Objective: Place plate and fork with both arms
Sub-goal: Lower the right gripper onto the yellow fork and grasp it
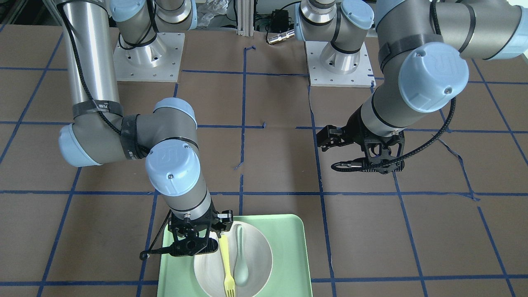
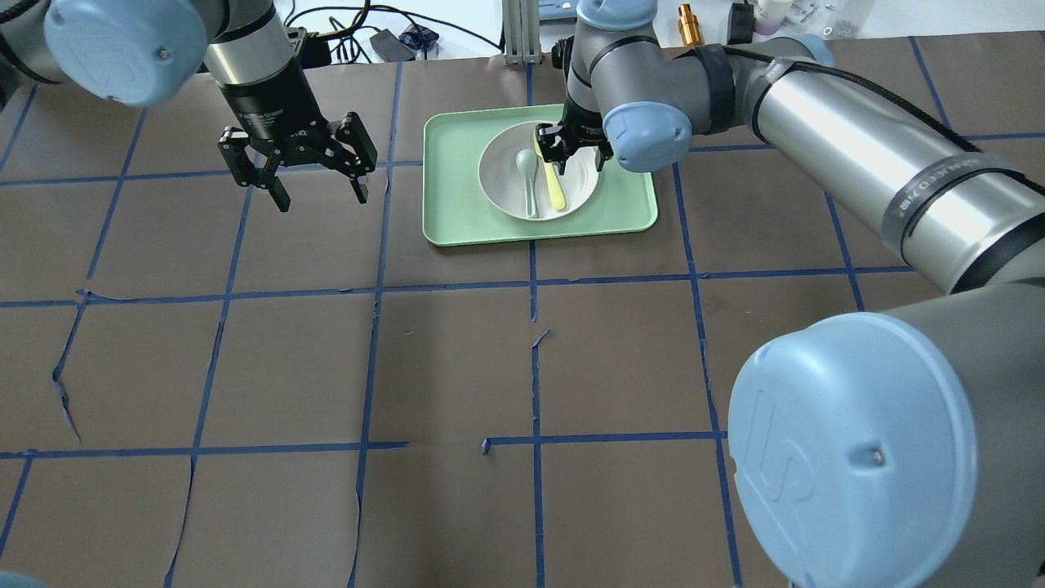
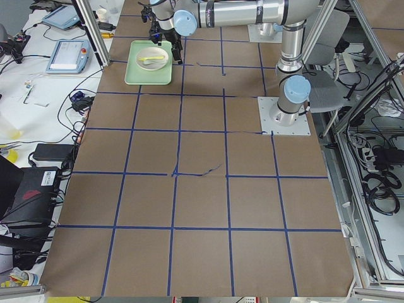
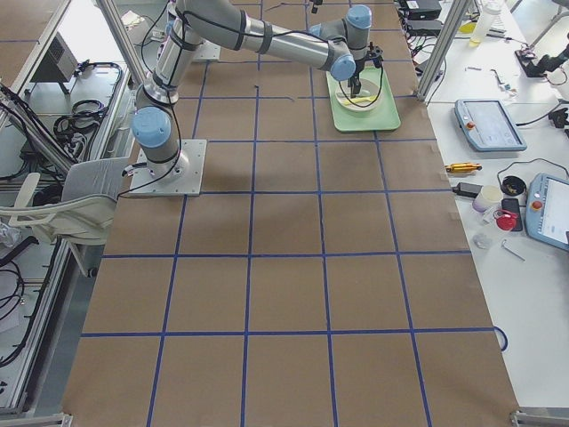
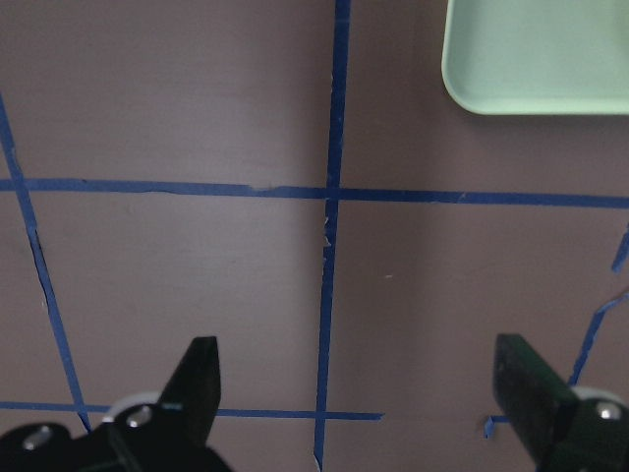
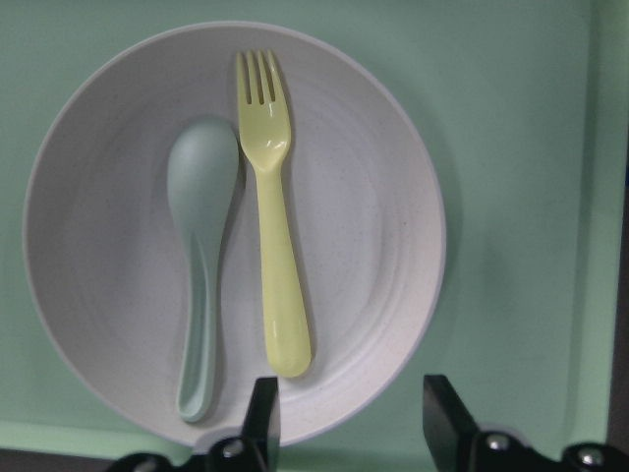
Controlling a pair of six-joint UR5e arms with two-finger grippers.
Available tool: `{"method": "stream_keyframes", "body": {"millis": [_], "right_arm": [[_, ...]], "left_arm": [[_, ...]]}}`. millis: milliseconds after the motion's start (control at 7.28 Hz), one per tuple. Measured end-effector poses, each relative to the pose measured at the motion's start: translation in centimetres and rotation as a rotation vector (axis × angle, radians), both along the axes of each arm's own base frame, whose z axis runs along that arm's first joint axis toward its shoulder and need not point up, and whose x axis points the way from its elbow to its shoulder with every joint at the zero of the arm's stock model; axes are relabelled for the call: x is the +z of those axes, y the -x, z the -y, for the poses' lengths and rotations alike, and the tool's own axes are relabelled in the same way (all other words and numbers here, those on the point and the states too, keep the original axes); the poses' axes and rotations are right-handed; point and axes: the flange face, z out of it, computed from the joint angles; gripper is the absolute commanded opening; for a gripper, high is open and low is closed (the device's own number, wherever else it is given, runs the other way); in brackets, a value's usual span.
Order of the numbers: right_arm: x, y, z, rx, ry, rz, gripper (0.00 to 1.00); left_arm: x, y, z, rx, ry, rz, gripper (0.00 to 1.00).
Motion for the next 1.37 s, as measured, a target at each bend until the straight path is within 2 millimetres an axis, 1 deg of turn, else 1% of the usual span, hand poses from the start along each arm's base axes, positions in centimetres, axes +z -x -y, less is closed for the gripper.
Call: {"method": "stream_keyframes", "body": {"millis": [275,550,687,962,1099,1374], "right_arm": [[-2.0,-0.9,1.8,0.05,0.017,0.003,0.48],[-3.5,-1.3,3.4,0.07,0.024,0.004,0.49],[-3.9,-1.5,3.9,0.073,0.025,0.005,0.49],[-4.7,-1.7,4.3,0.075,0.018,0.013,0.5],[-5.2,-1.9,4.2,0.078,0.009,0.029,0.5],[-6.2,-2.0,4.1,0.081,-0.009,0.043,0.49]], "left_arm": [[0.2,0.2,-0.9,0.004,-0.009,-0.014,1.0],[-0.2,0.3,-1.1,0.005,-0.015,-0.017,1.0],[-0.3,0.3,-1.1,0.006,-0.017,-0.017,1.0],[-0.9,0.3,-1.3,0.007,-0.03,-0.017,1.0],[-1.4,0.4,-1.5,0.008,-0.039,-0.016,1.0],[-1.8,0.4,-1.6,0.01,-0.045,-0.015,1.0]]}}
